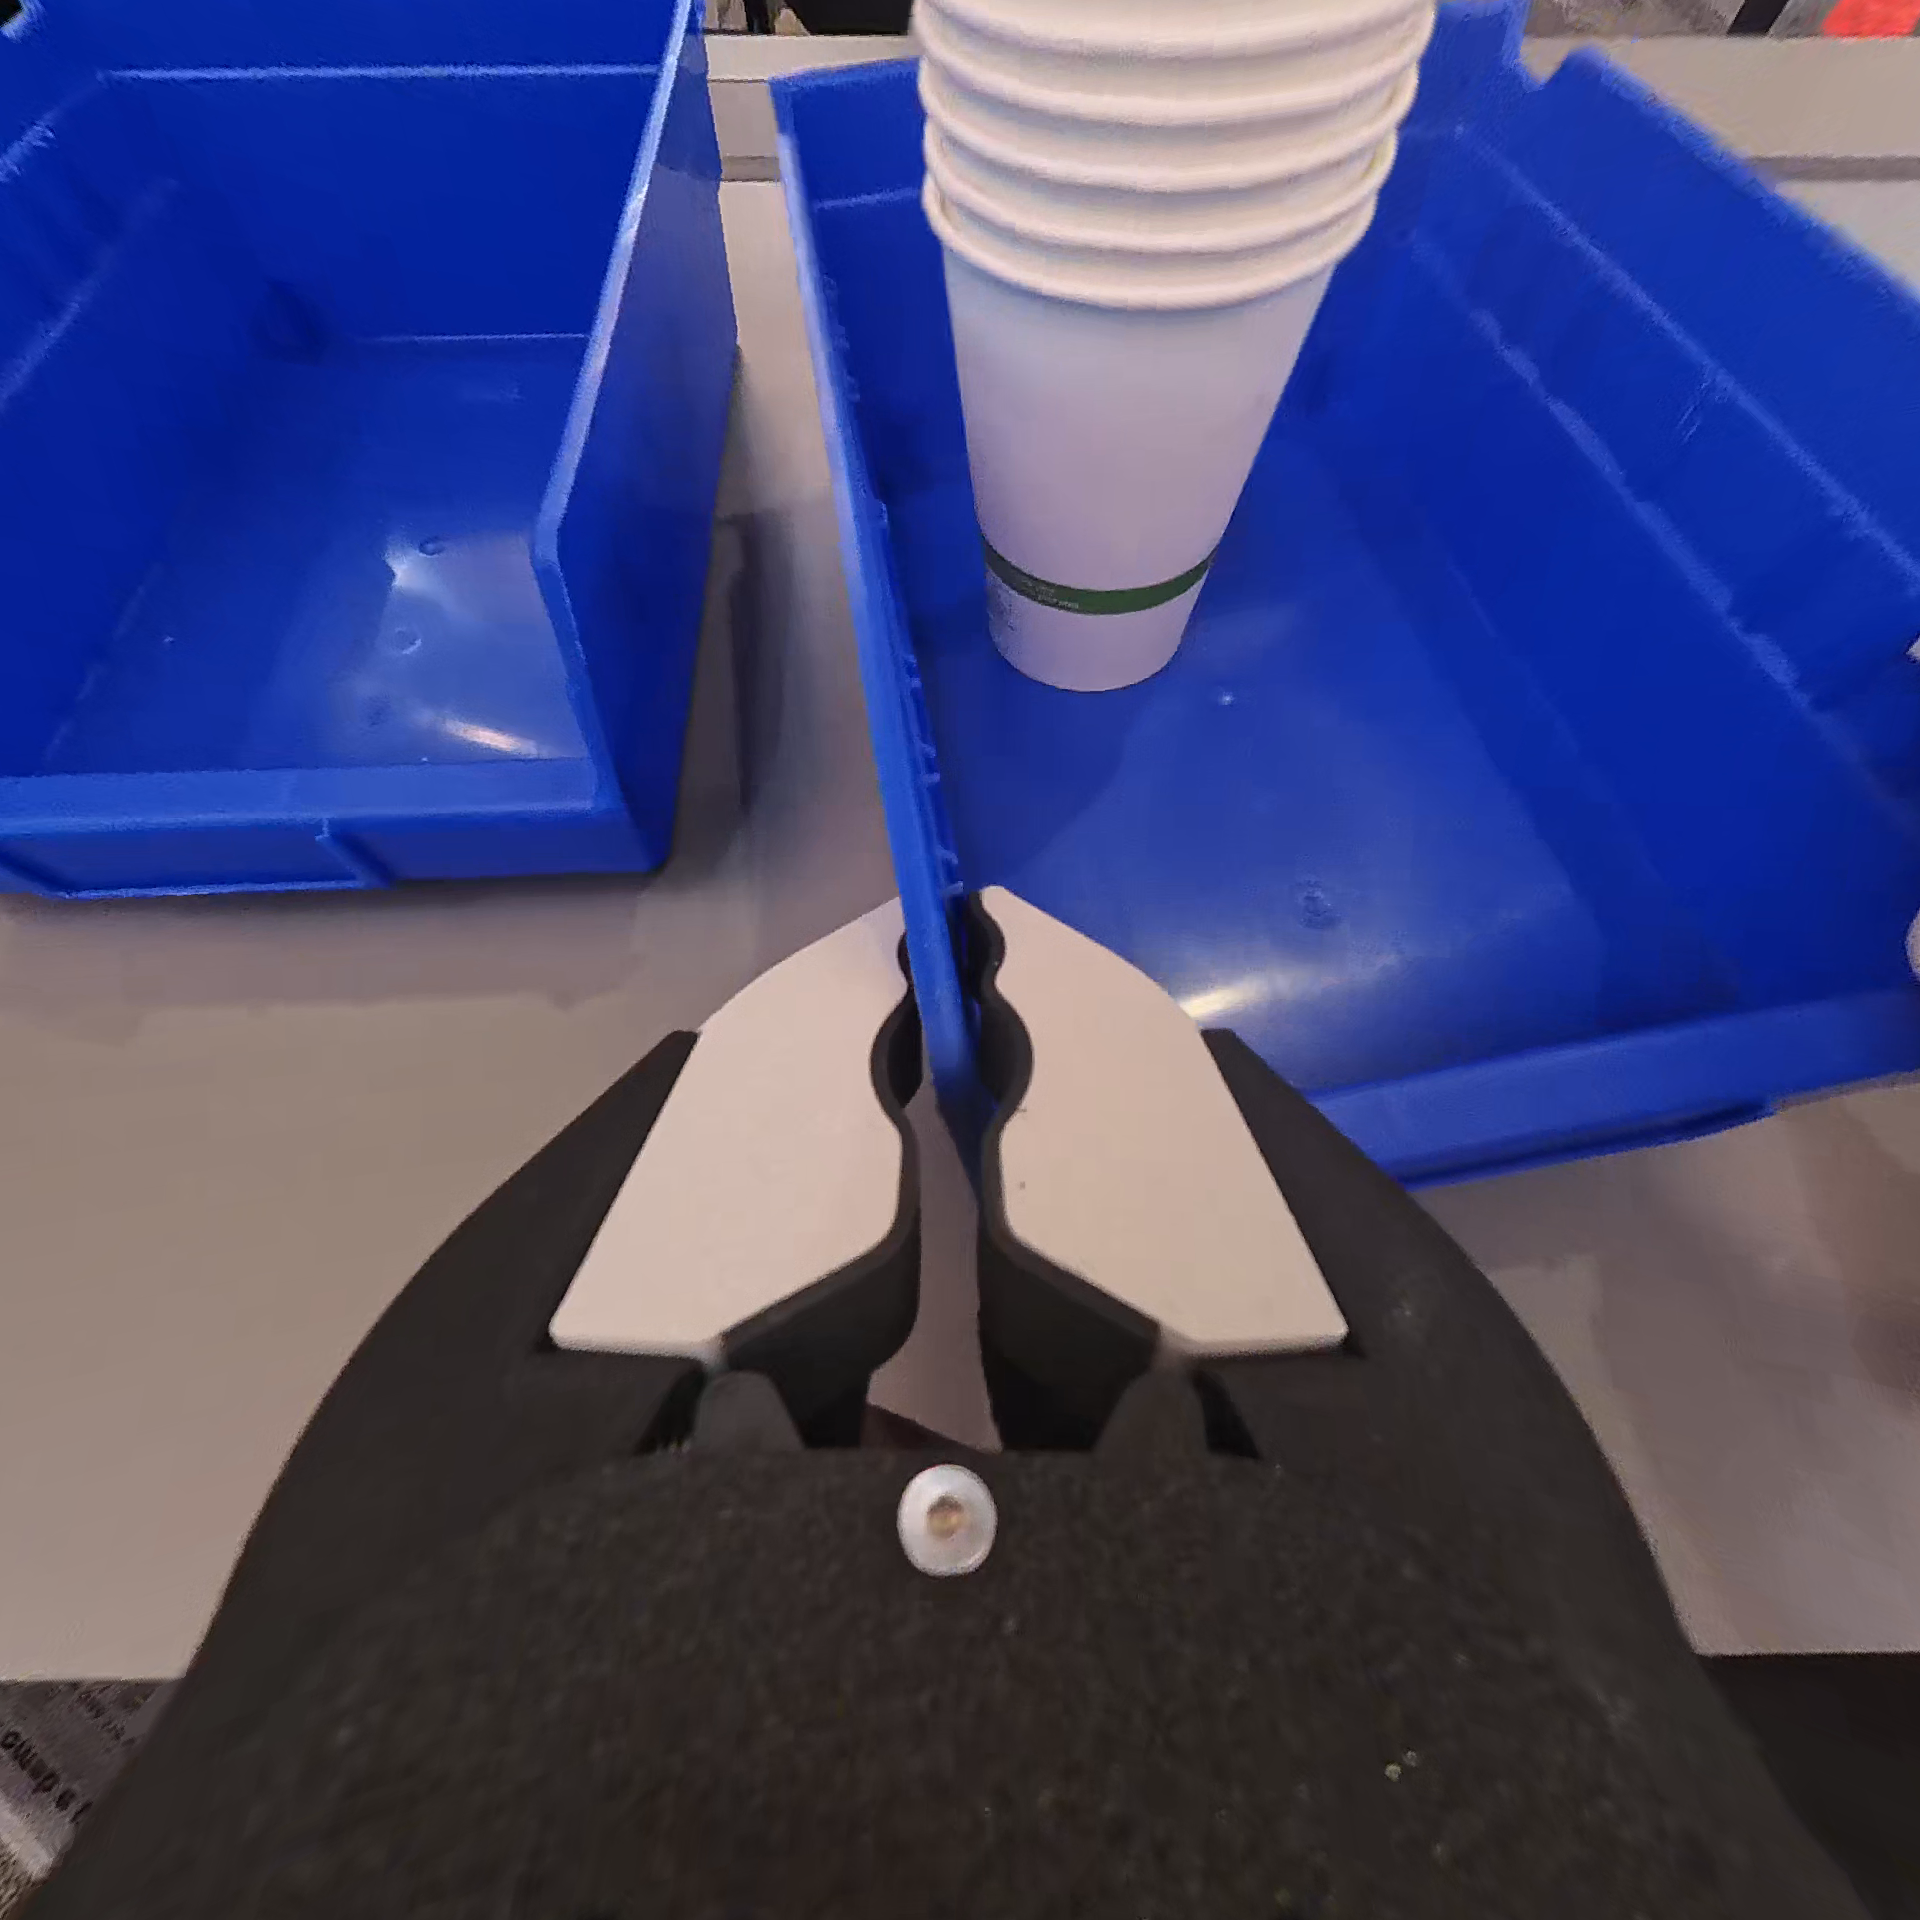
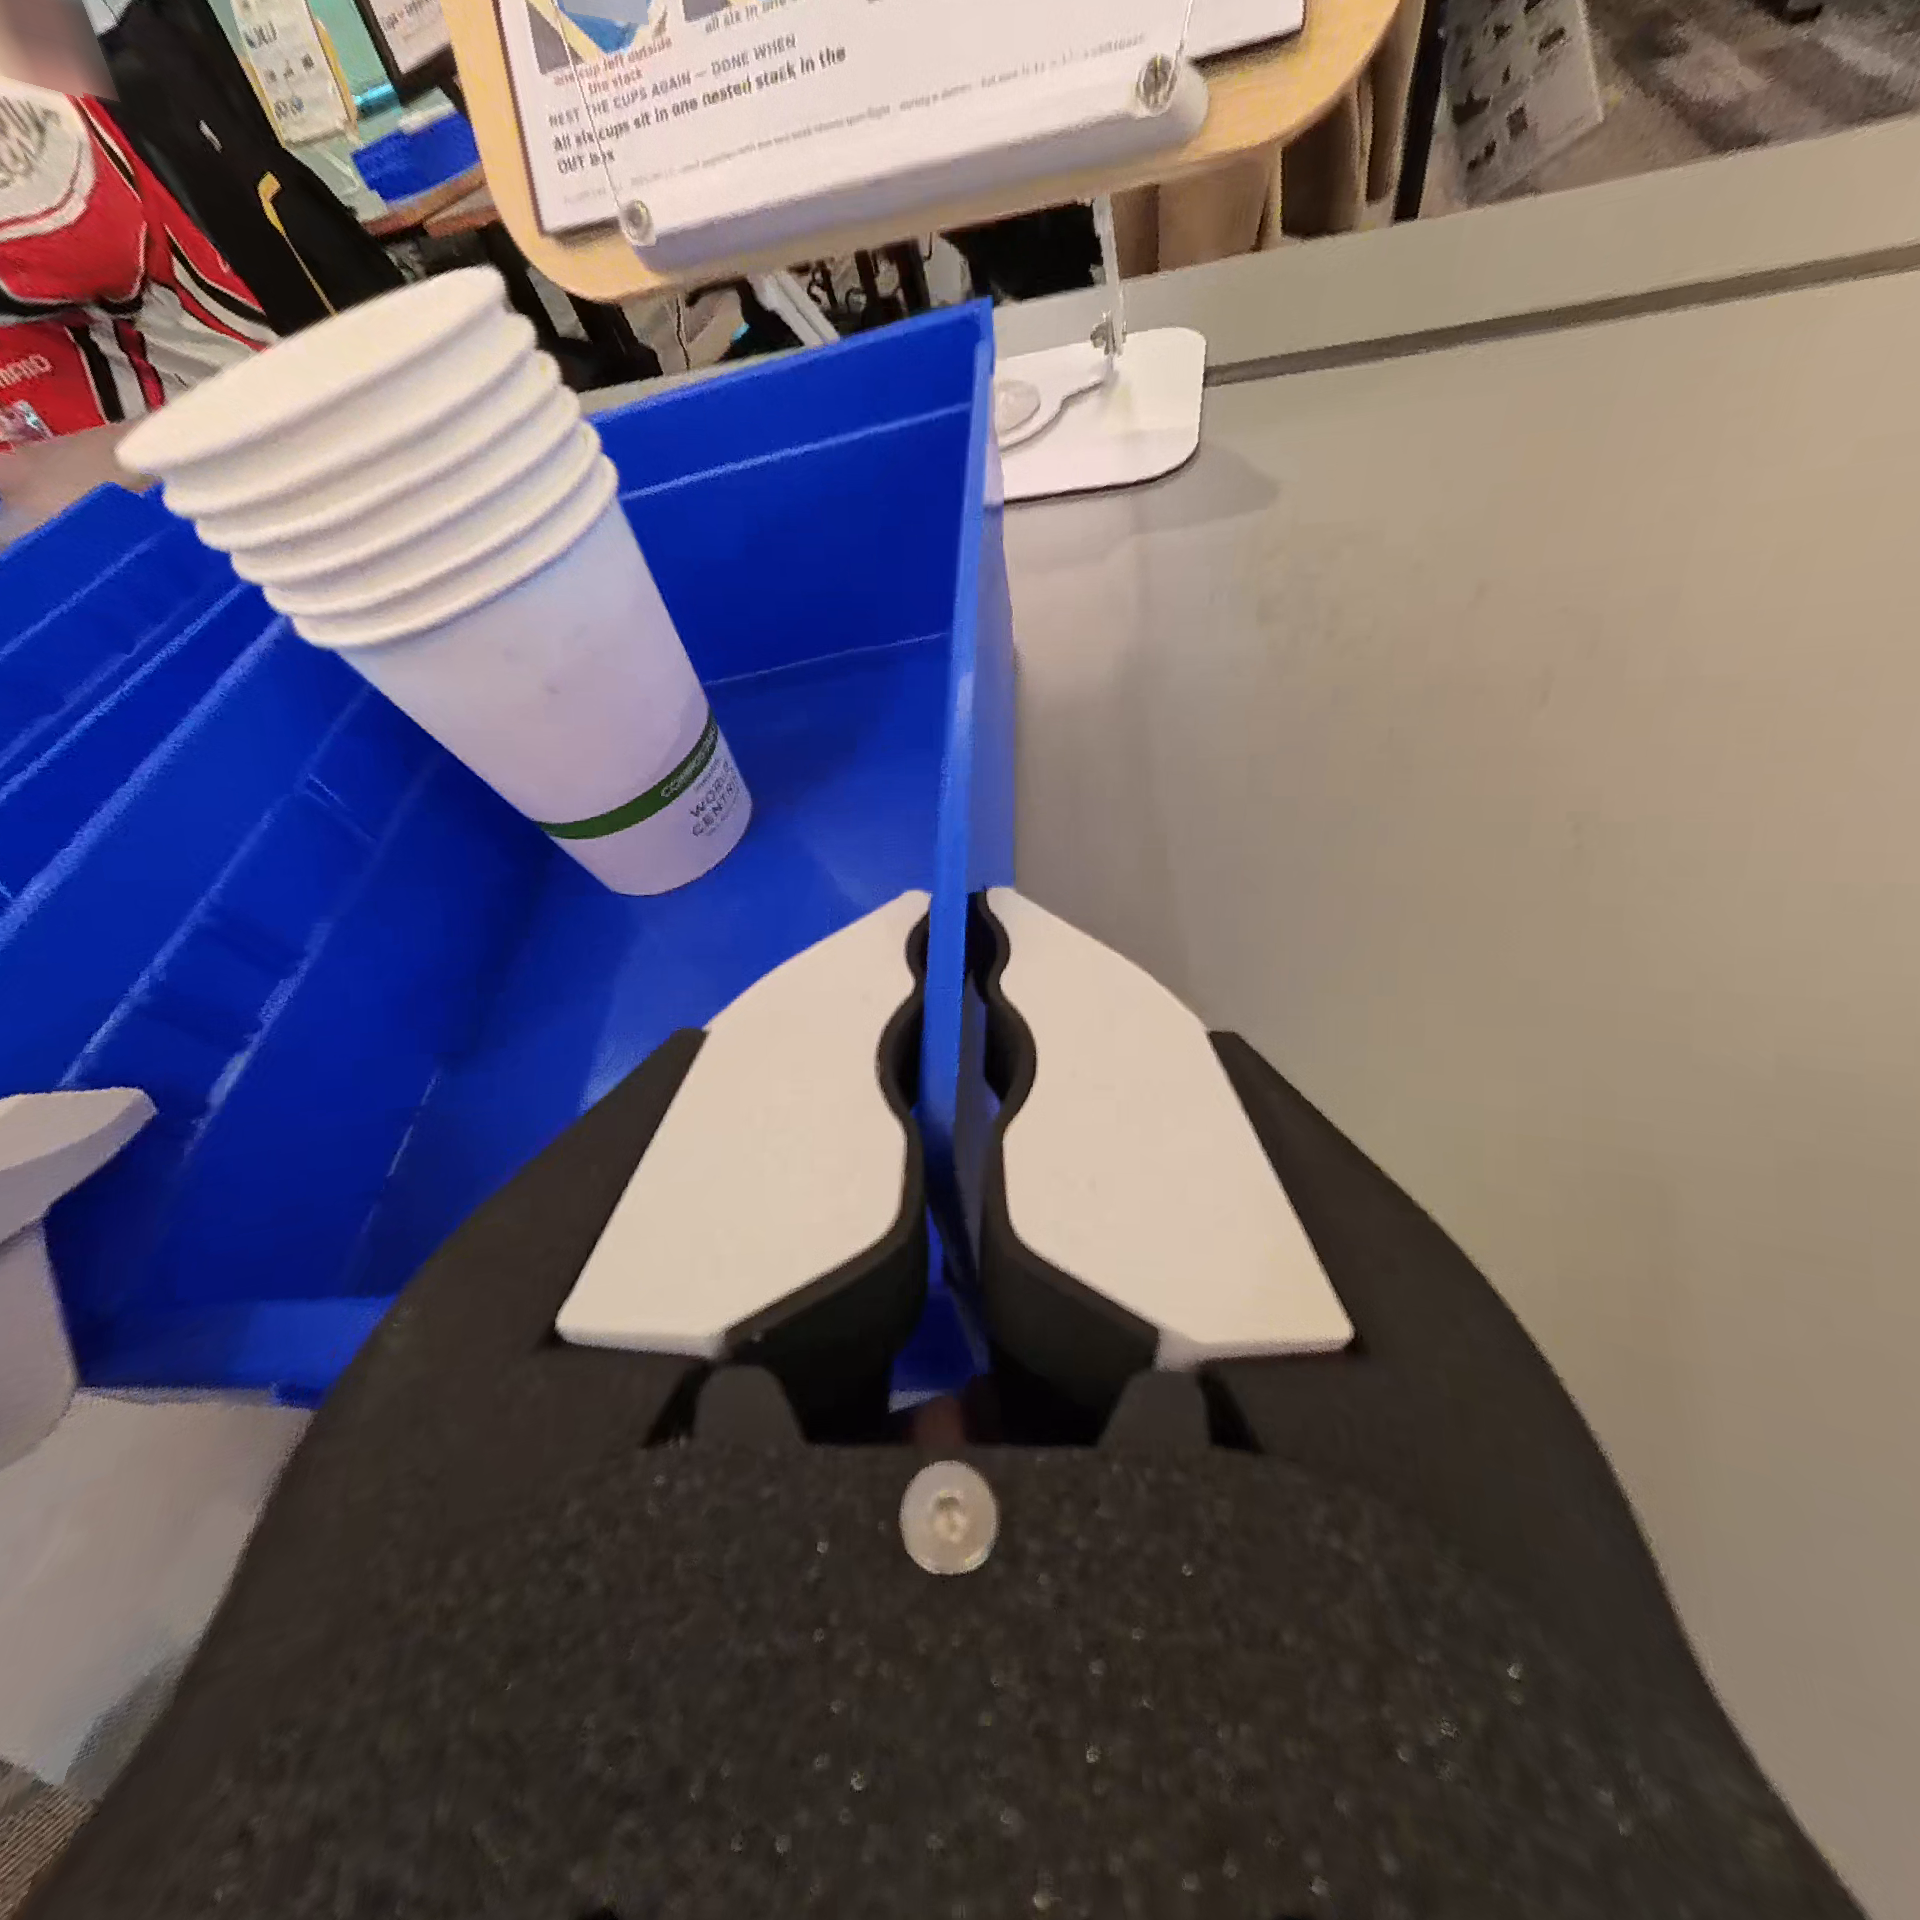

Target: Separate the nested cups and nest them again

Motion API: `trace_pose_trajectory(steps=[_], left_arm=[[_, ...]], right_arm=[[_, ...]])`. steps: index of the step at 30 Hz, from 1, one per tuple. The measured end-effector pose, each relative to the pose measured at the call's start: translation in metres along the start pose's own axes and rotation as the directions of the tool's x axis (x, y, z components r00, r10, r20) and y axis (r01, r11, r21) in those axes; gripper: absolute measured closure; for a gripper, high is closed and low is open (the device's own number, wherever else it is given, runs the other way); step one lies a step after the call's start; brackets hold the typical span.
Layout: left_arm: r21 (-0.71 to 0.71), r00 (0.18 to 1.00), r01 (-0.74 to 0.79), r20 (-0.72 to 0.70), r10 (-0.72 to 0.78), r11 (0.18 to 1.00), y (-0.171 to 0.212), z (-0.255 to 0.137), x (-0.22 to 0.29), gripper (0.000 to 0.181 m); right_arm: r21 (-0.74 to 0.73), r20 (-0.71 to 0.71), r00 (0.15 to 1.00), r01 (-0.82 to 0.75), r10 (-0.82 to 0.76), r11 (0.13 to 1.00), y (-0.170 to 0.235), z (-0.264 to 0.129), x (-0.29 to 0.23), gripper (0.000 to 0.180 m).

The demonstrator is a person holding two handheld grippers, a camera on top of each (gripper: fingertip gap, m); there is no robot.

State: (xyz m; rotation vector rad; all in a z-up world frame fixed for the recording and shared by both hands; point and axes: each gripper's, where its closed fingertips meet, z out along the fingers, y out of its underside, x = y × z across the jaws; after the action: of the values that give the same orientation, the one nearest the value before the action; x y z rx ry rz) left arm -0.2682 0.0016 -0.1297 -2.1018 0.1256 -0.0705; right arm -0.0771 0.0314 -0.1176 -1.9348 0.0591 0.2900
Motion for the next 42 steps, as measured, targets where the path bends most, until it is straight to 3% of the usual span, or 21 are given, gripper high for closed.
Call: trace_pose_trajectory(steps=[3, 4, 6, 7, 10, 12, 17, 20, 24, 25, 28, 29, 34, 38, 42], left_arm=[[0.014, 1.000, 0.003, -0.006, -0.003, 1.000, -0.001, 0.001, 0.000, 0.175], [0.021, 1.000, -0.001, 0.000, 0.001, 1.000, -0.001, 0.000, -0.001, 0.160], [0.010, 1.000, -0.022, 0.020, 0.021, 1.000, 0.006, -0.008, -0.004, 0.125], [0.015, 0.999, -0.030, 0.017, 0.029, 0.999, 0.010, -0.016, -0.007, 0.121], [0.077, 1.000, -0.014, -0.014, 0.015, 0.997, 0.024, -0.051, -0.028, 0.125], [0.123, 0.999, 0.019, 0.032, -0.023, 0.992, 0.032, -0.067, -0.067, 0.128], [0.100, 0.981, 0.067, 0.176, -0.084, 0.993, 0.012, -0.048, -0.192, 0.120], [0.104, 0.976, 0.113, 0.175, -0.130, 0.988, -0.018, -0.014, -0.243, 0.123], [0.074, 0.977, 0.166, 0.125, -0.174, 0.983, -0.034, 0.035, -0.277, 0.122], [0.047, 0.976, 0.169, 0.134, -0.174, 0.985, -0.032, 0.045, -0.282, 0.126], [0.004, 0.984, 0.153, 0.093, -0.153, 0.988, -0.026, 0.061, -0.279, 0.168], [0.010, 0.985, 0.150, 0.083, -0.150, 0.989, -0.025, 0.060, -0.277, 0.174], [0.025, 0.983, 0.105, 0.151, -0.107, 0.994, -0.005, 0.026, -0.262, 0.179], [0.052, 0.959, 0.091, 0.266, -0.102, 0.994, 0.027, -0.030, -0.252, 0.178], [0.086, 0.941, 0.117, 0.310, -0.138, 0.989, 0.060, -0.086, -0.242, 0.178]], right_arm=[[-0.003, 0.045, 0.999, -0.004, 0.004, 1.000, 0.004, 0.001, 0.001, 0.173], [-0.012, 0.059, 0.998, 0.000, 0.001, 1.000, 0.004, 0.000, 0.000, 0.171], [-0.029, 0.093, 0.996, 0.000, 0.003, 1.000, 0.006, -0.006, 0.001, 0.141], [-0.013, 0.107, 0.994, -0.004, 0.005, 1.000, 0.005, -0.014, 0.003, 0.134], [0.073, 0.173, 0.985, -0.003, -0.009, 0.997, 0.006, -0.059, 0.005, 0.124], [0.131, 0.272, 0.962, -0.042, 0.005, 0.990, 0.013, -0.099, -0.011, 0.127], [0.074, 0.486, 0.868, 0.077, -0.103, 0.994, 0.085, -0.152, -0.085, 0.132], [-0.005, 0.579, 0.806, 0.153, -0.121, 0.988, 0.116, -0.153, -0.126, 0.132], [-0.051, 0.619, 0.776, 0.197, -0.124, 0.979, 0.135, -0.154, -0.142, 0.139], [-0.054, 0.615, 0.777, 0.210, -0.133, 0.976, 0.136, -0.152, -0.143, 0.140], [-0.077, 0.618, 0.776, 0.217, -0.124, 0.973, 0.138, -0.149, -0.146, 0.140], [-0.077, 0.615, 0.779, 0.217, -0.125, 0.973, 0.139, -0.149, -0.147, 0.140], [-0.053, 0.548, 0.812, 0.272, -0.200, 0.961, 0.140, -0.138, -0.153, 0.140], [0.052, 0.467, 0.835, 0.303, -0.291, 0.952, 0.112, -0.120, -0.177, 0.138], [0.098, 0.437, 0.855, 0.265, -0.281, 0.959, 0.084, -0.091, -0.219, 0.138]])
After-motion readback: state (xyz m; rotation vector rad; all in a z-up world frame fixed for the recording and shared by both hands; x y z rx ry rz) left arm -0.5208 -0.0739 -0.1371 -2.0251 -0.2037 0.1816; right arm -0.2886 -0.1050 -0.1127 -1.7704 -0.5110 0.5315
